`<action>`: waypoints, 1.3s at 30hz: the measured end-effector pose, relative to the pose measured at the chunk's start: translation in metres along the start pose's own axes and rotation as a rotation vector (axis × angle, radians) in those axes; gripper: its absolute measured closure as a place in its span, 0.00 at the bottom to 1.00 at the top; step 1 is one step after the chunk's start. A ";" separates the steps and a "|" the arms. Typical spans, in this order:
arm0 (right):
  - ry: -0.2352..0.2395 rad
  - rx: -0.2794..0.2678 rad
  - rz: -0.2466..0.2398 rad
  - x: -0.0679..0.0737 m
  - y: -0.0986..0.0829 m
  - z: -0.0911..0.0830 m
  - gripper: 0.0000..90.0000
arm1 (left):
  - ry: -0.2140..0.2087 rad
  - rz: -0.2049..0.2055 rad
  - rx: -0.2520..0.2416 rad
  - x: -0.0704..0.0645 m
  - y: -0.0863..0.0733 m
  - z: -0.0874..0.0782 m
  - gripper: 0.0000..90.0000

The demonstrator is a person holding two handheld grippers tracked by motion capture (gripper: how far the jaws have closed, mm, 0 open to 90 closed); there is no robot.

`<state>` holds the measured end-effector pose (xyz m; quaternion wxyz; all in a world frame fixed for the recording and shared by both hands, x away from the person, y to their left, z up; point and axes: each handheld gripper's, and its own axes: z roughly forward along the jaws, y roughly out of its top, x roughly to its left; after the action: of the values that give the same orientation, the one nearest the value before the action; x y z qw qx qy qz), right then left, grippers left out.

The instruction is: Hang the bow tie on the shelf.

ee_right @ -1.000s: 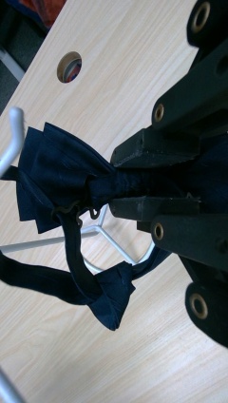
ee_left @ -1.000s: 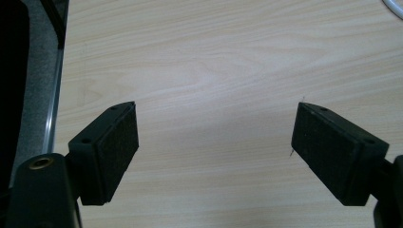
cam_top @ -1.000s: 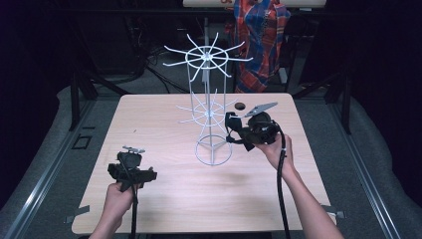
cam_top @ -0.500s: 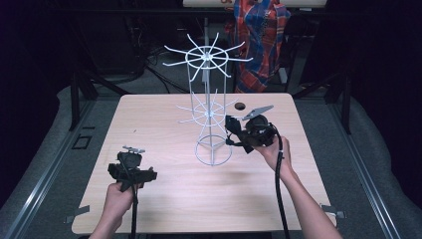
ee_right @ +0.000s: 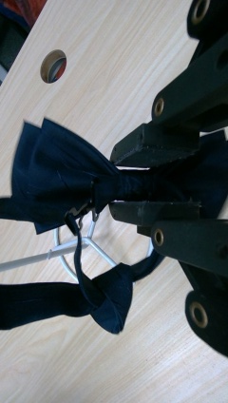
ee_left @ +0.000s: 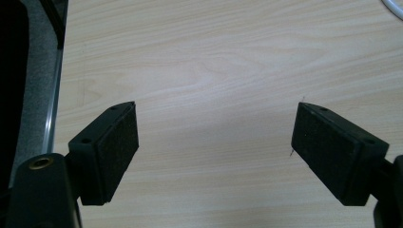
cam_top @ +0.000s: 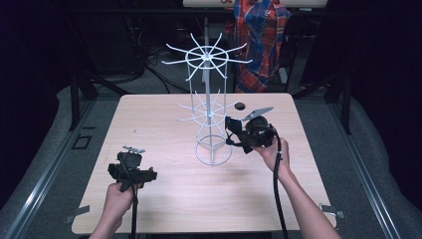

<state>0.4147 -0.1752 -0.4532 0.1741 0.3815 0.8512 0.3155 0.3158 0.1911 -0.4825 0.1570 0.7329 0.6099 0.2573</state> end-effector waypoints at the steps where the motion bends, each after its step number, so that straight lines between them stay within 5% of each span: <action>1: 0.000 -0.002 0.003 0.000 -0.001 0.000 0.79 | 0.000 0.001 0.000 0.000 0.000 0.000 0.18; 16: 0.040 -0.016 0.036 -0.005 -0.003 -0.005 0.64 | -0.003 0.001 0.000 0.000 0.000 0.000 0.18; 39: -0.003 -0.056 0.066 -0.013 -0.018 -0.059 0.32 | 0.002 -0.010 0.004 0.002 0.000 0.000 0.18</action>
<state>0.3819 -0.2185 -0.4212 0.1752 0.4047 0.8289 0.3442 0.3158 0.1929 -0.4821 0.1562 0.7299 0.6143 0.2559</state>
